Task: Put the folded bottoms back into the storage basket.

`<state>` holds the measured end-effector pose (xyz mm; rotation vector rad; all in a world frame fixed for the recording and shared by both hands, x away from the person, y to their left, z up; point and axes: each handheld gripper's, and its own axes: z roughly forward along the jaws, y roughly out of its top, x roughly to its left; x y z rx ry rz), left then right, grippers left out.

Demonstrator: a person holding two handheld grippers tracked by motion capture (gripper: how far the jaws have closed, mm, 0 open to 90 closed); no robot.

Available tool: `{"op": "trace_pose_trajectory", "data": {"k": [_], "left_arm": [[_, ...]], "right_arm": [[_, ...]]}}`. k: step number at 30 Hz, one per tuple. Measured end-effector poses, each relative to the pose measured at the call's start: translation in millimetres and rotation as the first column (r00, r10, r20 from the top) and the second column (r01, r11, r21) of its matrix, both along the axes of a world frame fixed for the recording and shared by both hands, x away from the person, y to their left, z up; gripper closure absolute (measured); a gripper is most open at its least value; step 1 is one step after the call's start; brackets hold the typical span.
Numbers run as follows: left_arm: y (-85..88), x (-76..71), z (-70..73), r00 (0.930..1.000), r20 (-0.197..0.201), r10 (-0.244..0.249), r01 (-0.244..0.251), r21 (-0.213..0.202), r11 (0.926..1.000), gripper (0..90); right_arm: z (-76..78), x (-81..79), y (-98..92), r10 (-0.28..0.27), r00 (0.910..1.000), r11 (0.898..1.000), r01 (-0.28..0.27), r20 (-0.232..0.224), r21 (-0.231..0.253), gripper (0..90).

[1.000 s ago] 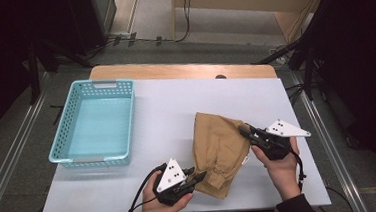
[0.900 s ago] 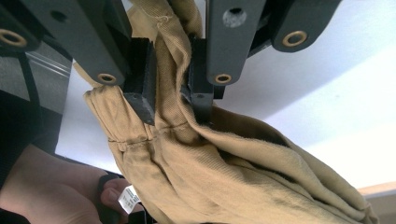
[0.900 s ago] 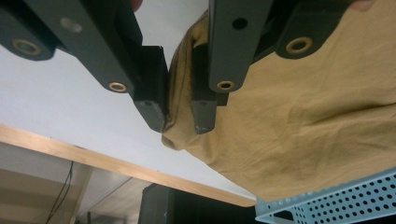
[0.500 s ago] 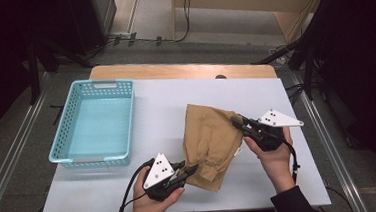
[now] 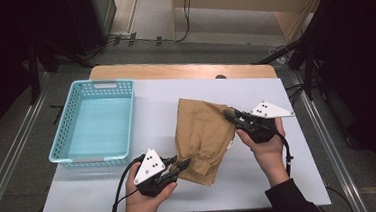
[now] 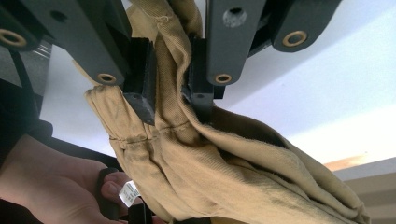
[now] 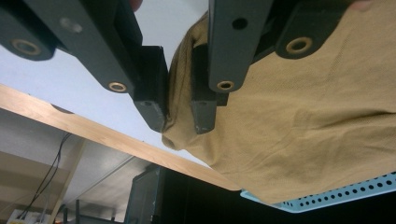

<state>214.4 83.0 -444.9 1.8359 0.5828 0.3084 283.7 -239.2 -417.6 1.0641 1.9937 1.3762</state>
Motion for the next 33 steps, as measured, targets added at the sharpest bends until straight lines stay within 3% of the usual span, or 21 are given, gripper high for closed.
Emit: {"op": "trace_pose_trajectory", "data": {"k": [18, 24, 33], "left_arm": [[23.6, 8.5, 11.9, 0.9981, 0.026, 0.056, -0.055, -0.006, 0.9984, 75.6], [33.2, 12.1, 17.3, 0.9966, 0.030, 0.076, -0.076, -0.015, 0.9970, 75.5], [47.8, 16.9, 23.0, 0.9934, 0.040, 0.107, -0.107, -0.017, 0.9941, 75.5]], "right_arm": [[11.9, 21.6, 25.3, 0.038, 0.9991, 0.999, -0.038, 0.017, -0.014, 76.7], [18.8, 30.4, 34.9, 0.051, 0.9986, 0.999, -0.051, 0.011, 0.013, 76.8], [25.2, 43.8, 53.2, 0.068, 0.9976, 0.998, -0.068, 0.015, 0.003, 76.7]]}}
